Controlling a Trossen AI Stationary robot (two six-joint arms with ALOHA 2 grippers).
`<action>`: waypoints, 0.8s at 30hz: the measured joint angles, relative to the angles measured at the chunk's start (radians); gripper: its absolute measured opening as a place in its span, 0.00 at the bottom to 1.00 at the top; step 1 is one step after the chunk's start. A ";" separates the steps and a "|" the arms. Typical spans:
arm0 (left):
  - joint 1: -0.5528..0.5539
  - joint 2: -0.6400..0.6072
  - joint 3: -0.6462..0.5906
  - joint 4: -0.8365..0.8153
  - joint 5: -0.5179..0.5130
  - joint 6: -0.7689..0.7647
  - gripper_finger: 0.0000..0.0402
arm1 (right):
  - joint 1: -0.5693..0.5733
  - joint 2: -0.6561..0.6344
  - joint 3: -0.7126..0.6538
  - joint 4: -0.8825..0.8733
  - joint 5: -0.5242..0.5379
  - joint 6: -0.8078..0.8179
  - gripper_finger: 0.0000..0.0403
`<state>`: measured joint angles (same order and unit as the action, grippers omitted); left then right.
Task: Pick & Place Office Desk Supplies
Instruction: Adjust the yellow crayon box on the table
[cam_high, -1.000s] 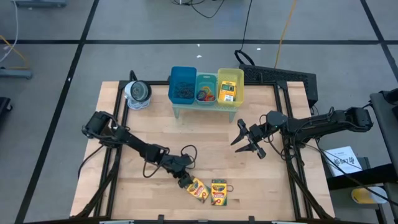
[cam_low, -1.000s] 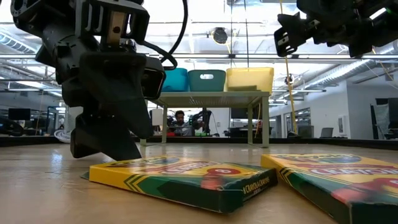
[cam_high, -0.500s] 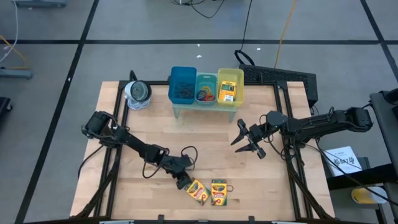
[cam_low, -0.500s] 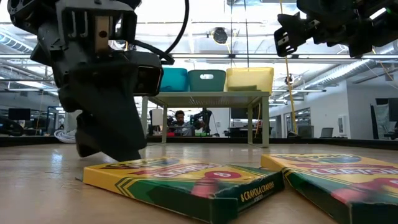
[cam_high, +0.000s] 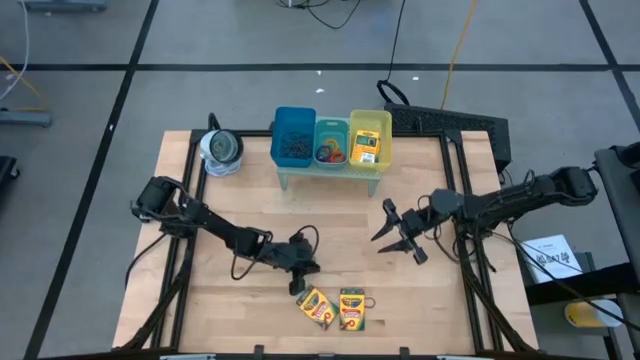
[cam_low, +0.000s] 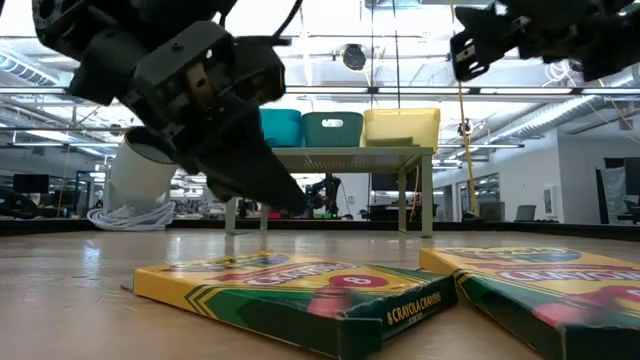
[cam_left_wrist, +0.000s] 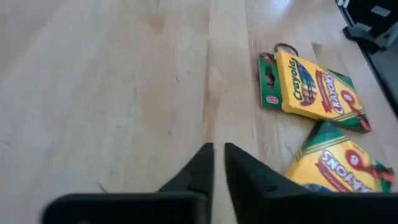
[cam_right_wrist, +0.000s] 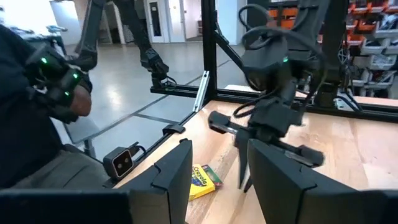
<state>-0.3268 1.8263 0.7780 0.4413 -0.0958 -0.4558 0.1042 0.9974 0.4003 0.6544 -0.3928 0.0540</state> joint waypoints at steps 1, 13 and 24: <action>0.005 -0.010 0.000 -0.003 -0.007 0.030 0.07 | 0.033 0.000 0.000 -0.001 0.042 -0.008 0.36; 0.025 -0.202 0.000 0.202 -0.028 0.316 0.01 | 0.381 0.243 0.241 -0.460 0.552 0.058 0.36; -0.030 -0.413 0.001 0.342 -0.071 0.454 0.02 | 0.478 0.724 0.556 -0.548 0.282 0.144 0.36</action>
<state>-0.3570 1.4129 0.7792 0.7834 -0.1668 -0.0014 0.5822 1.7209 0.9560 0.1065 -0.1111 0.1980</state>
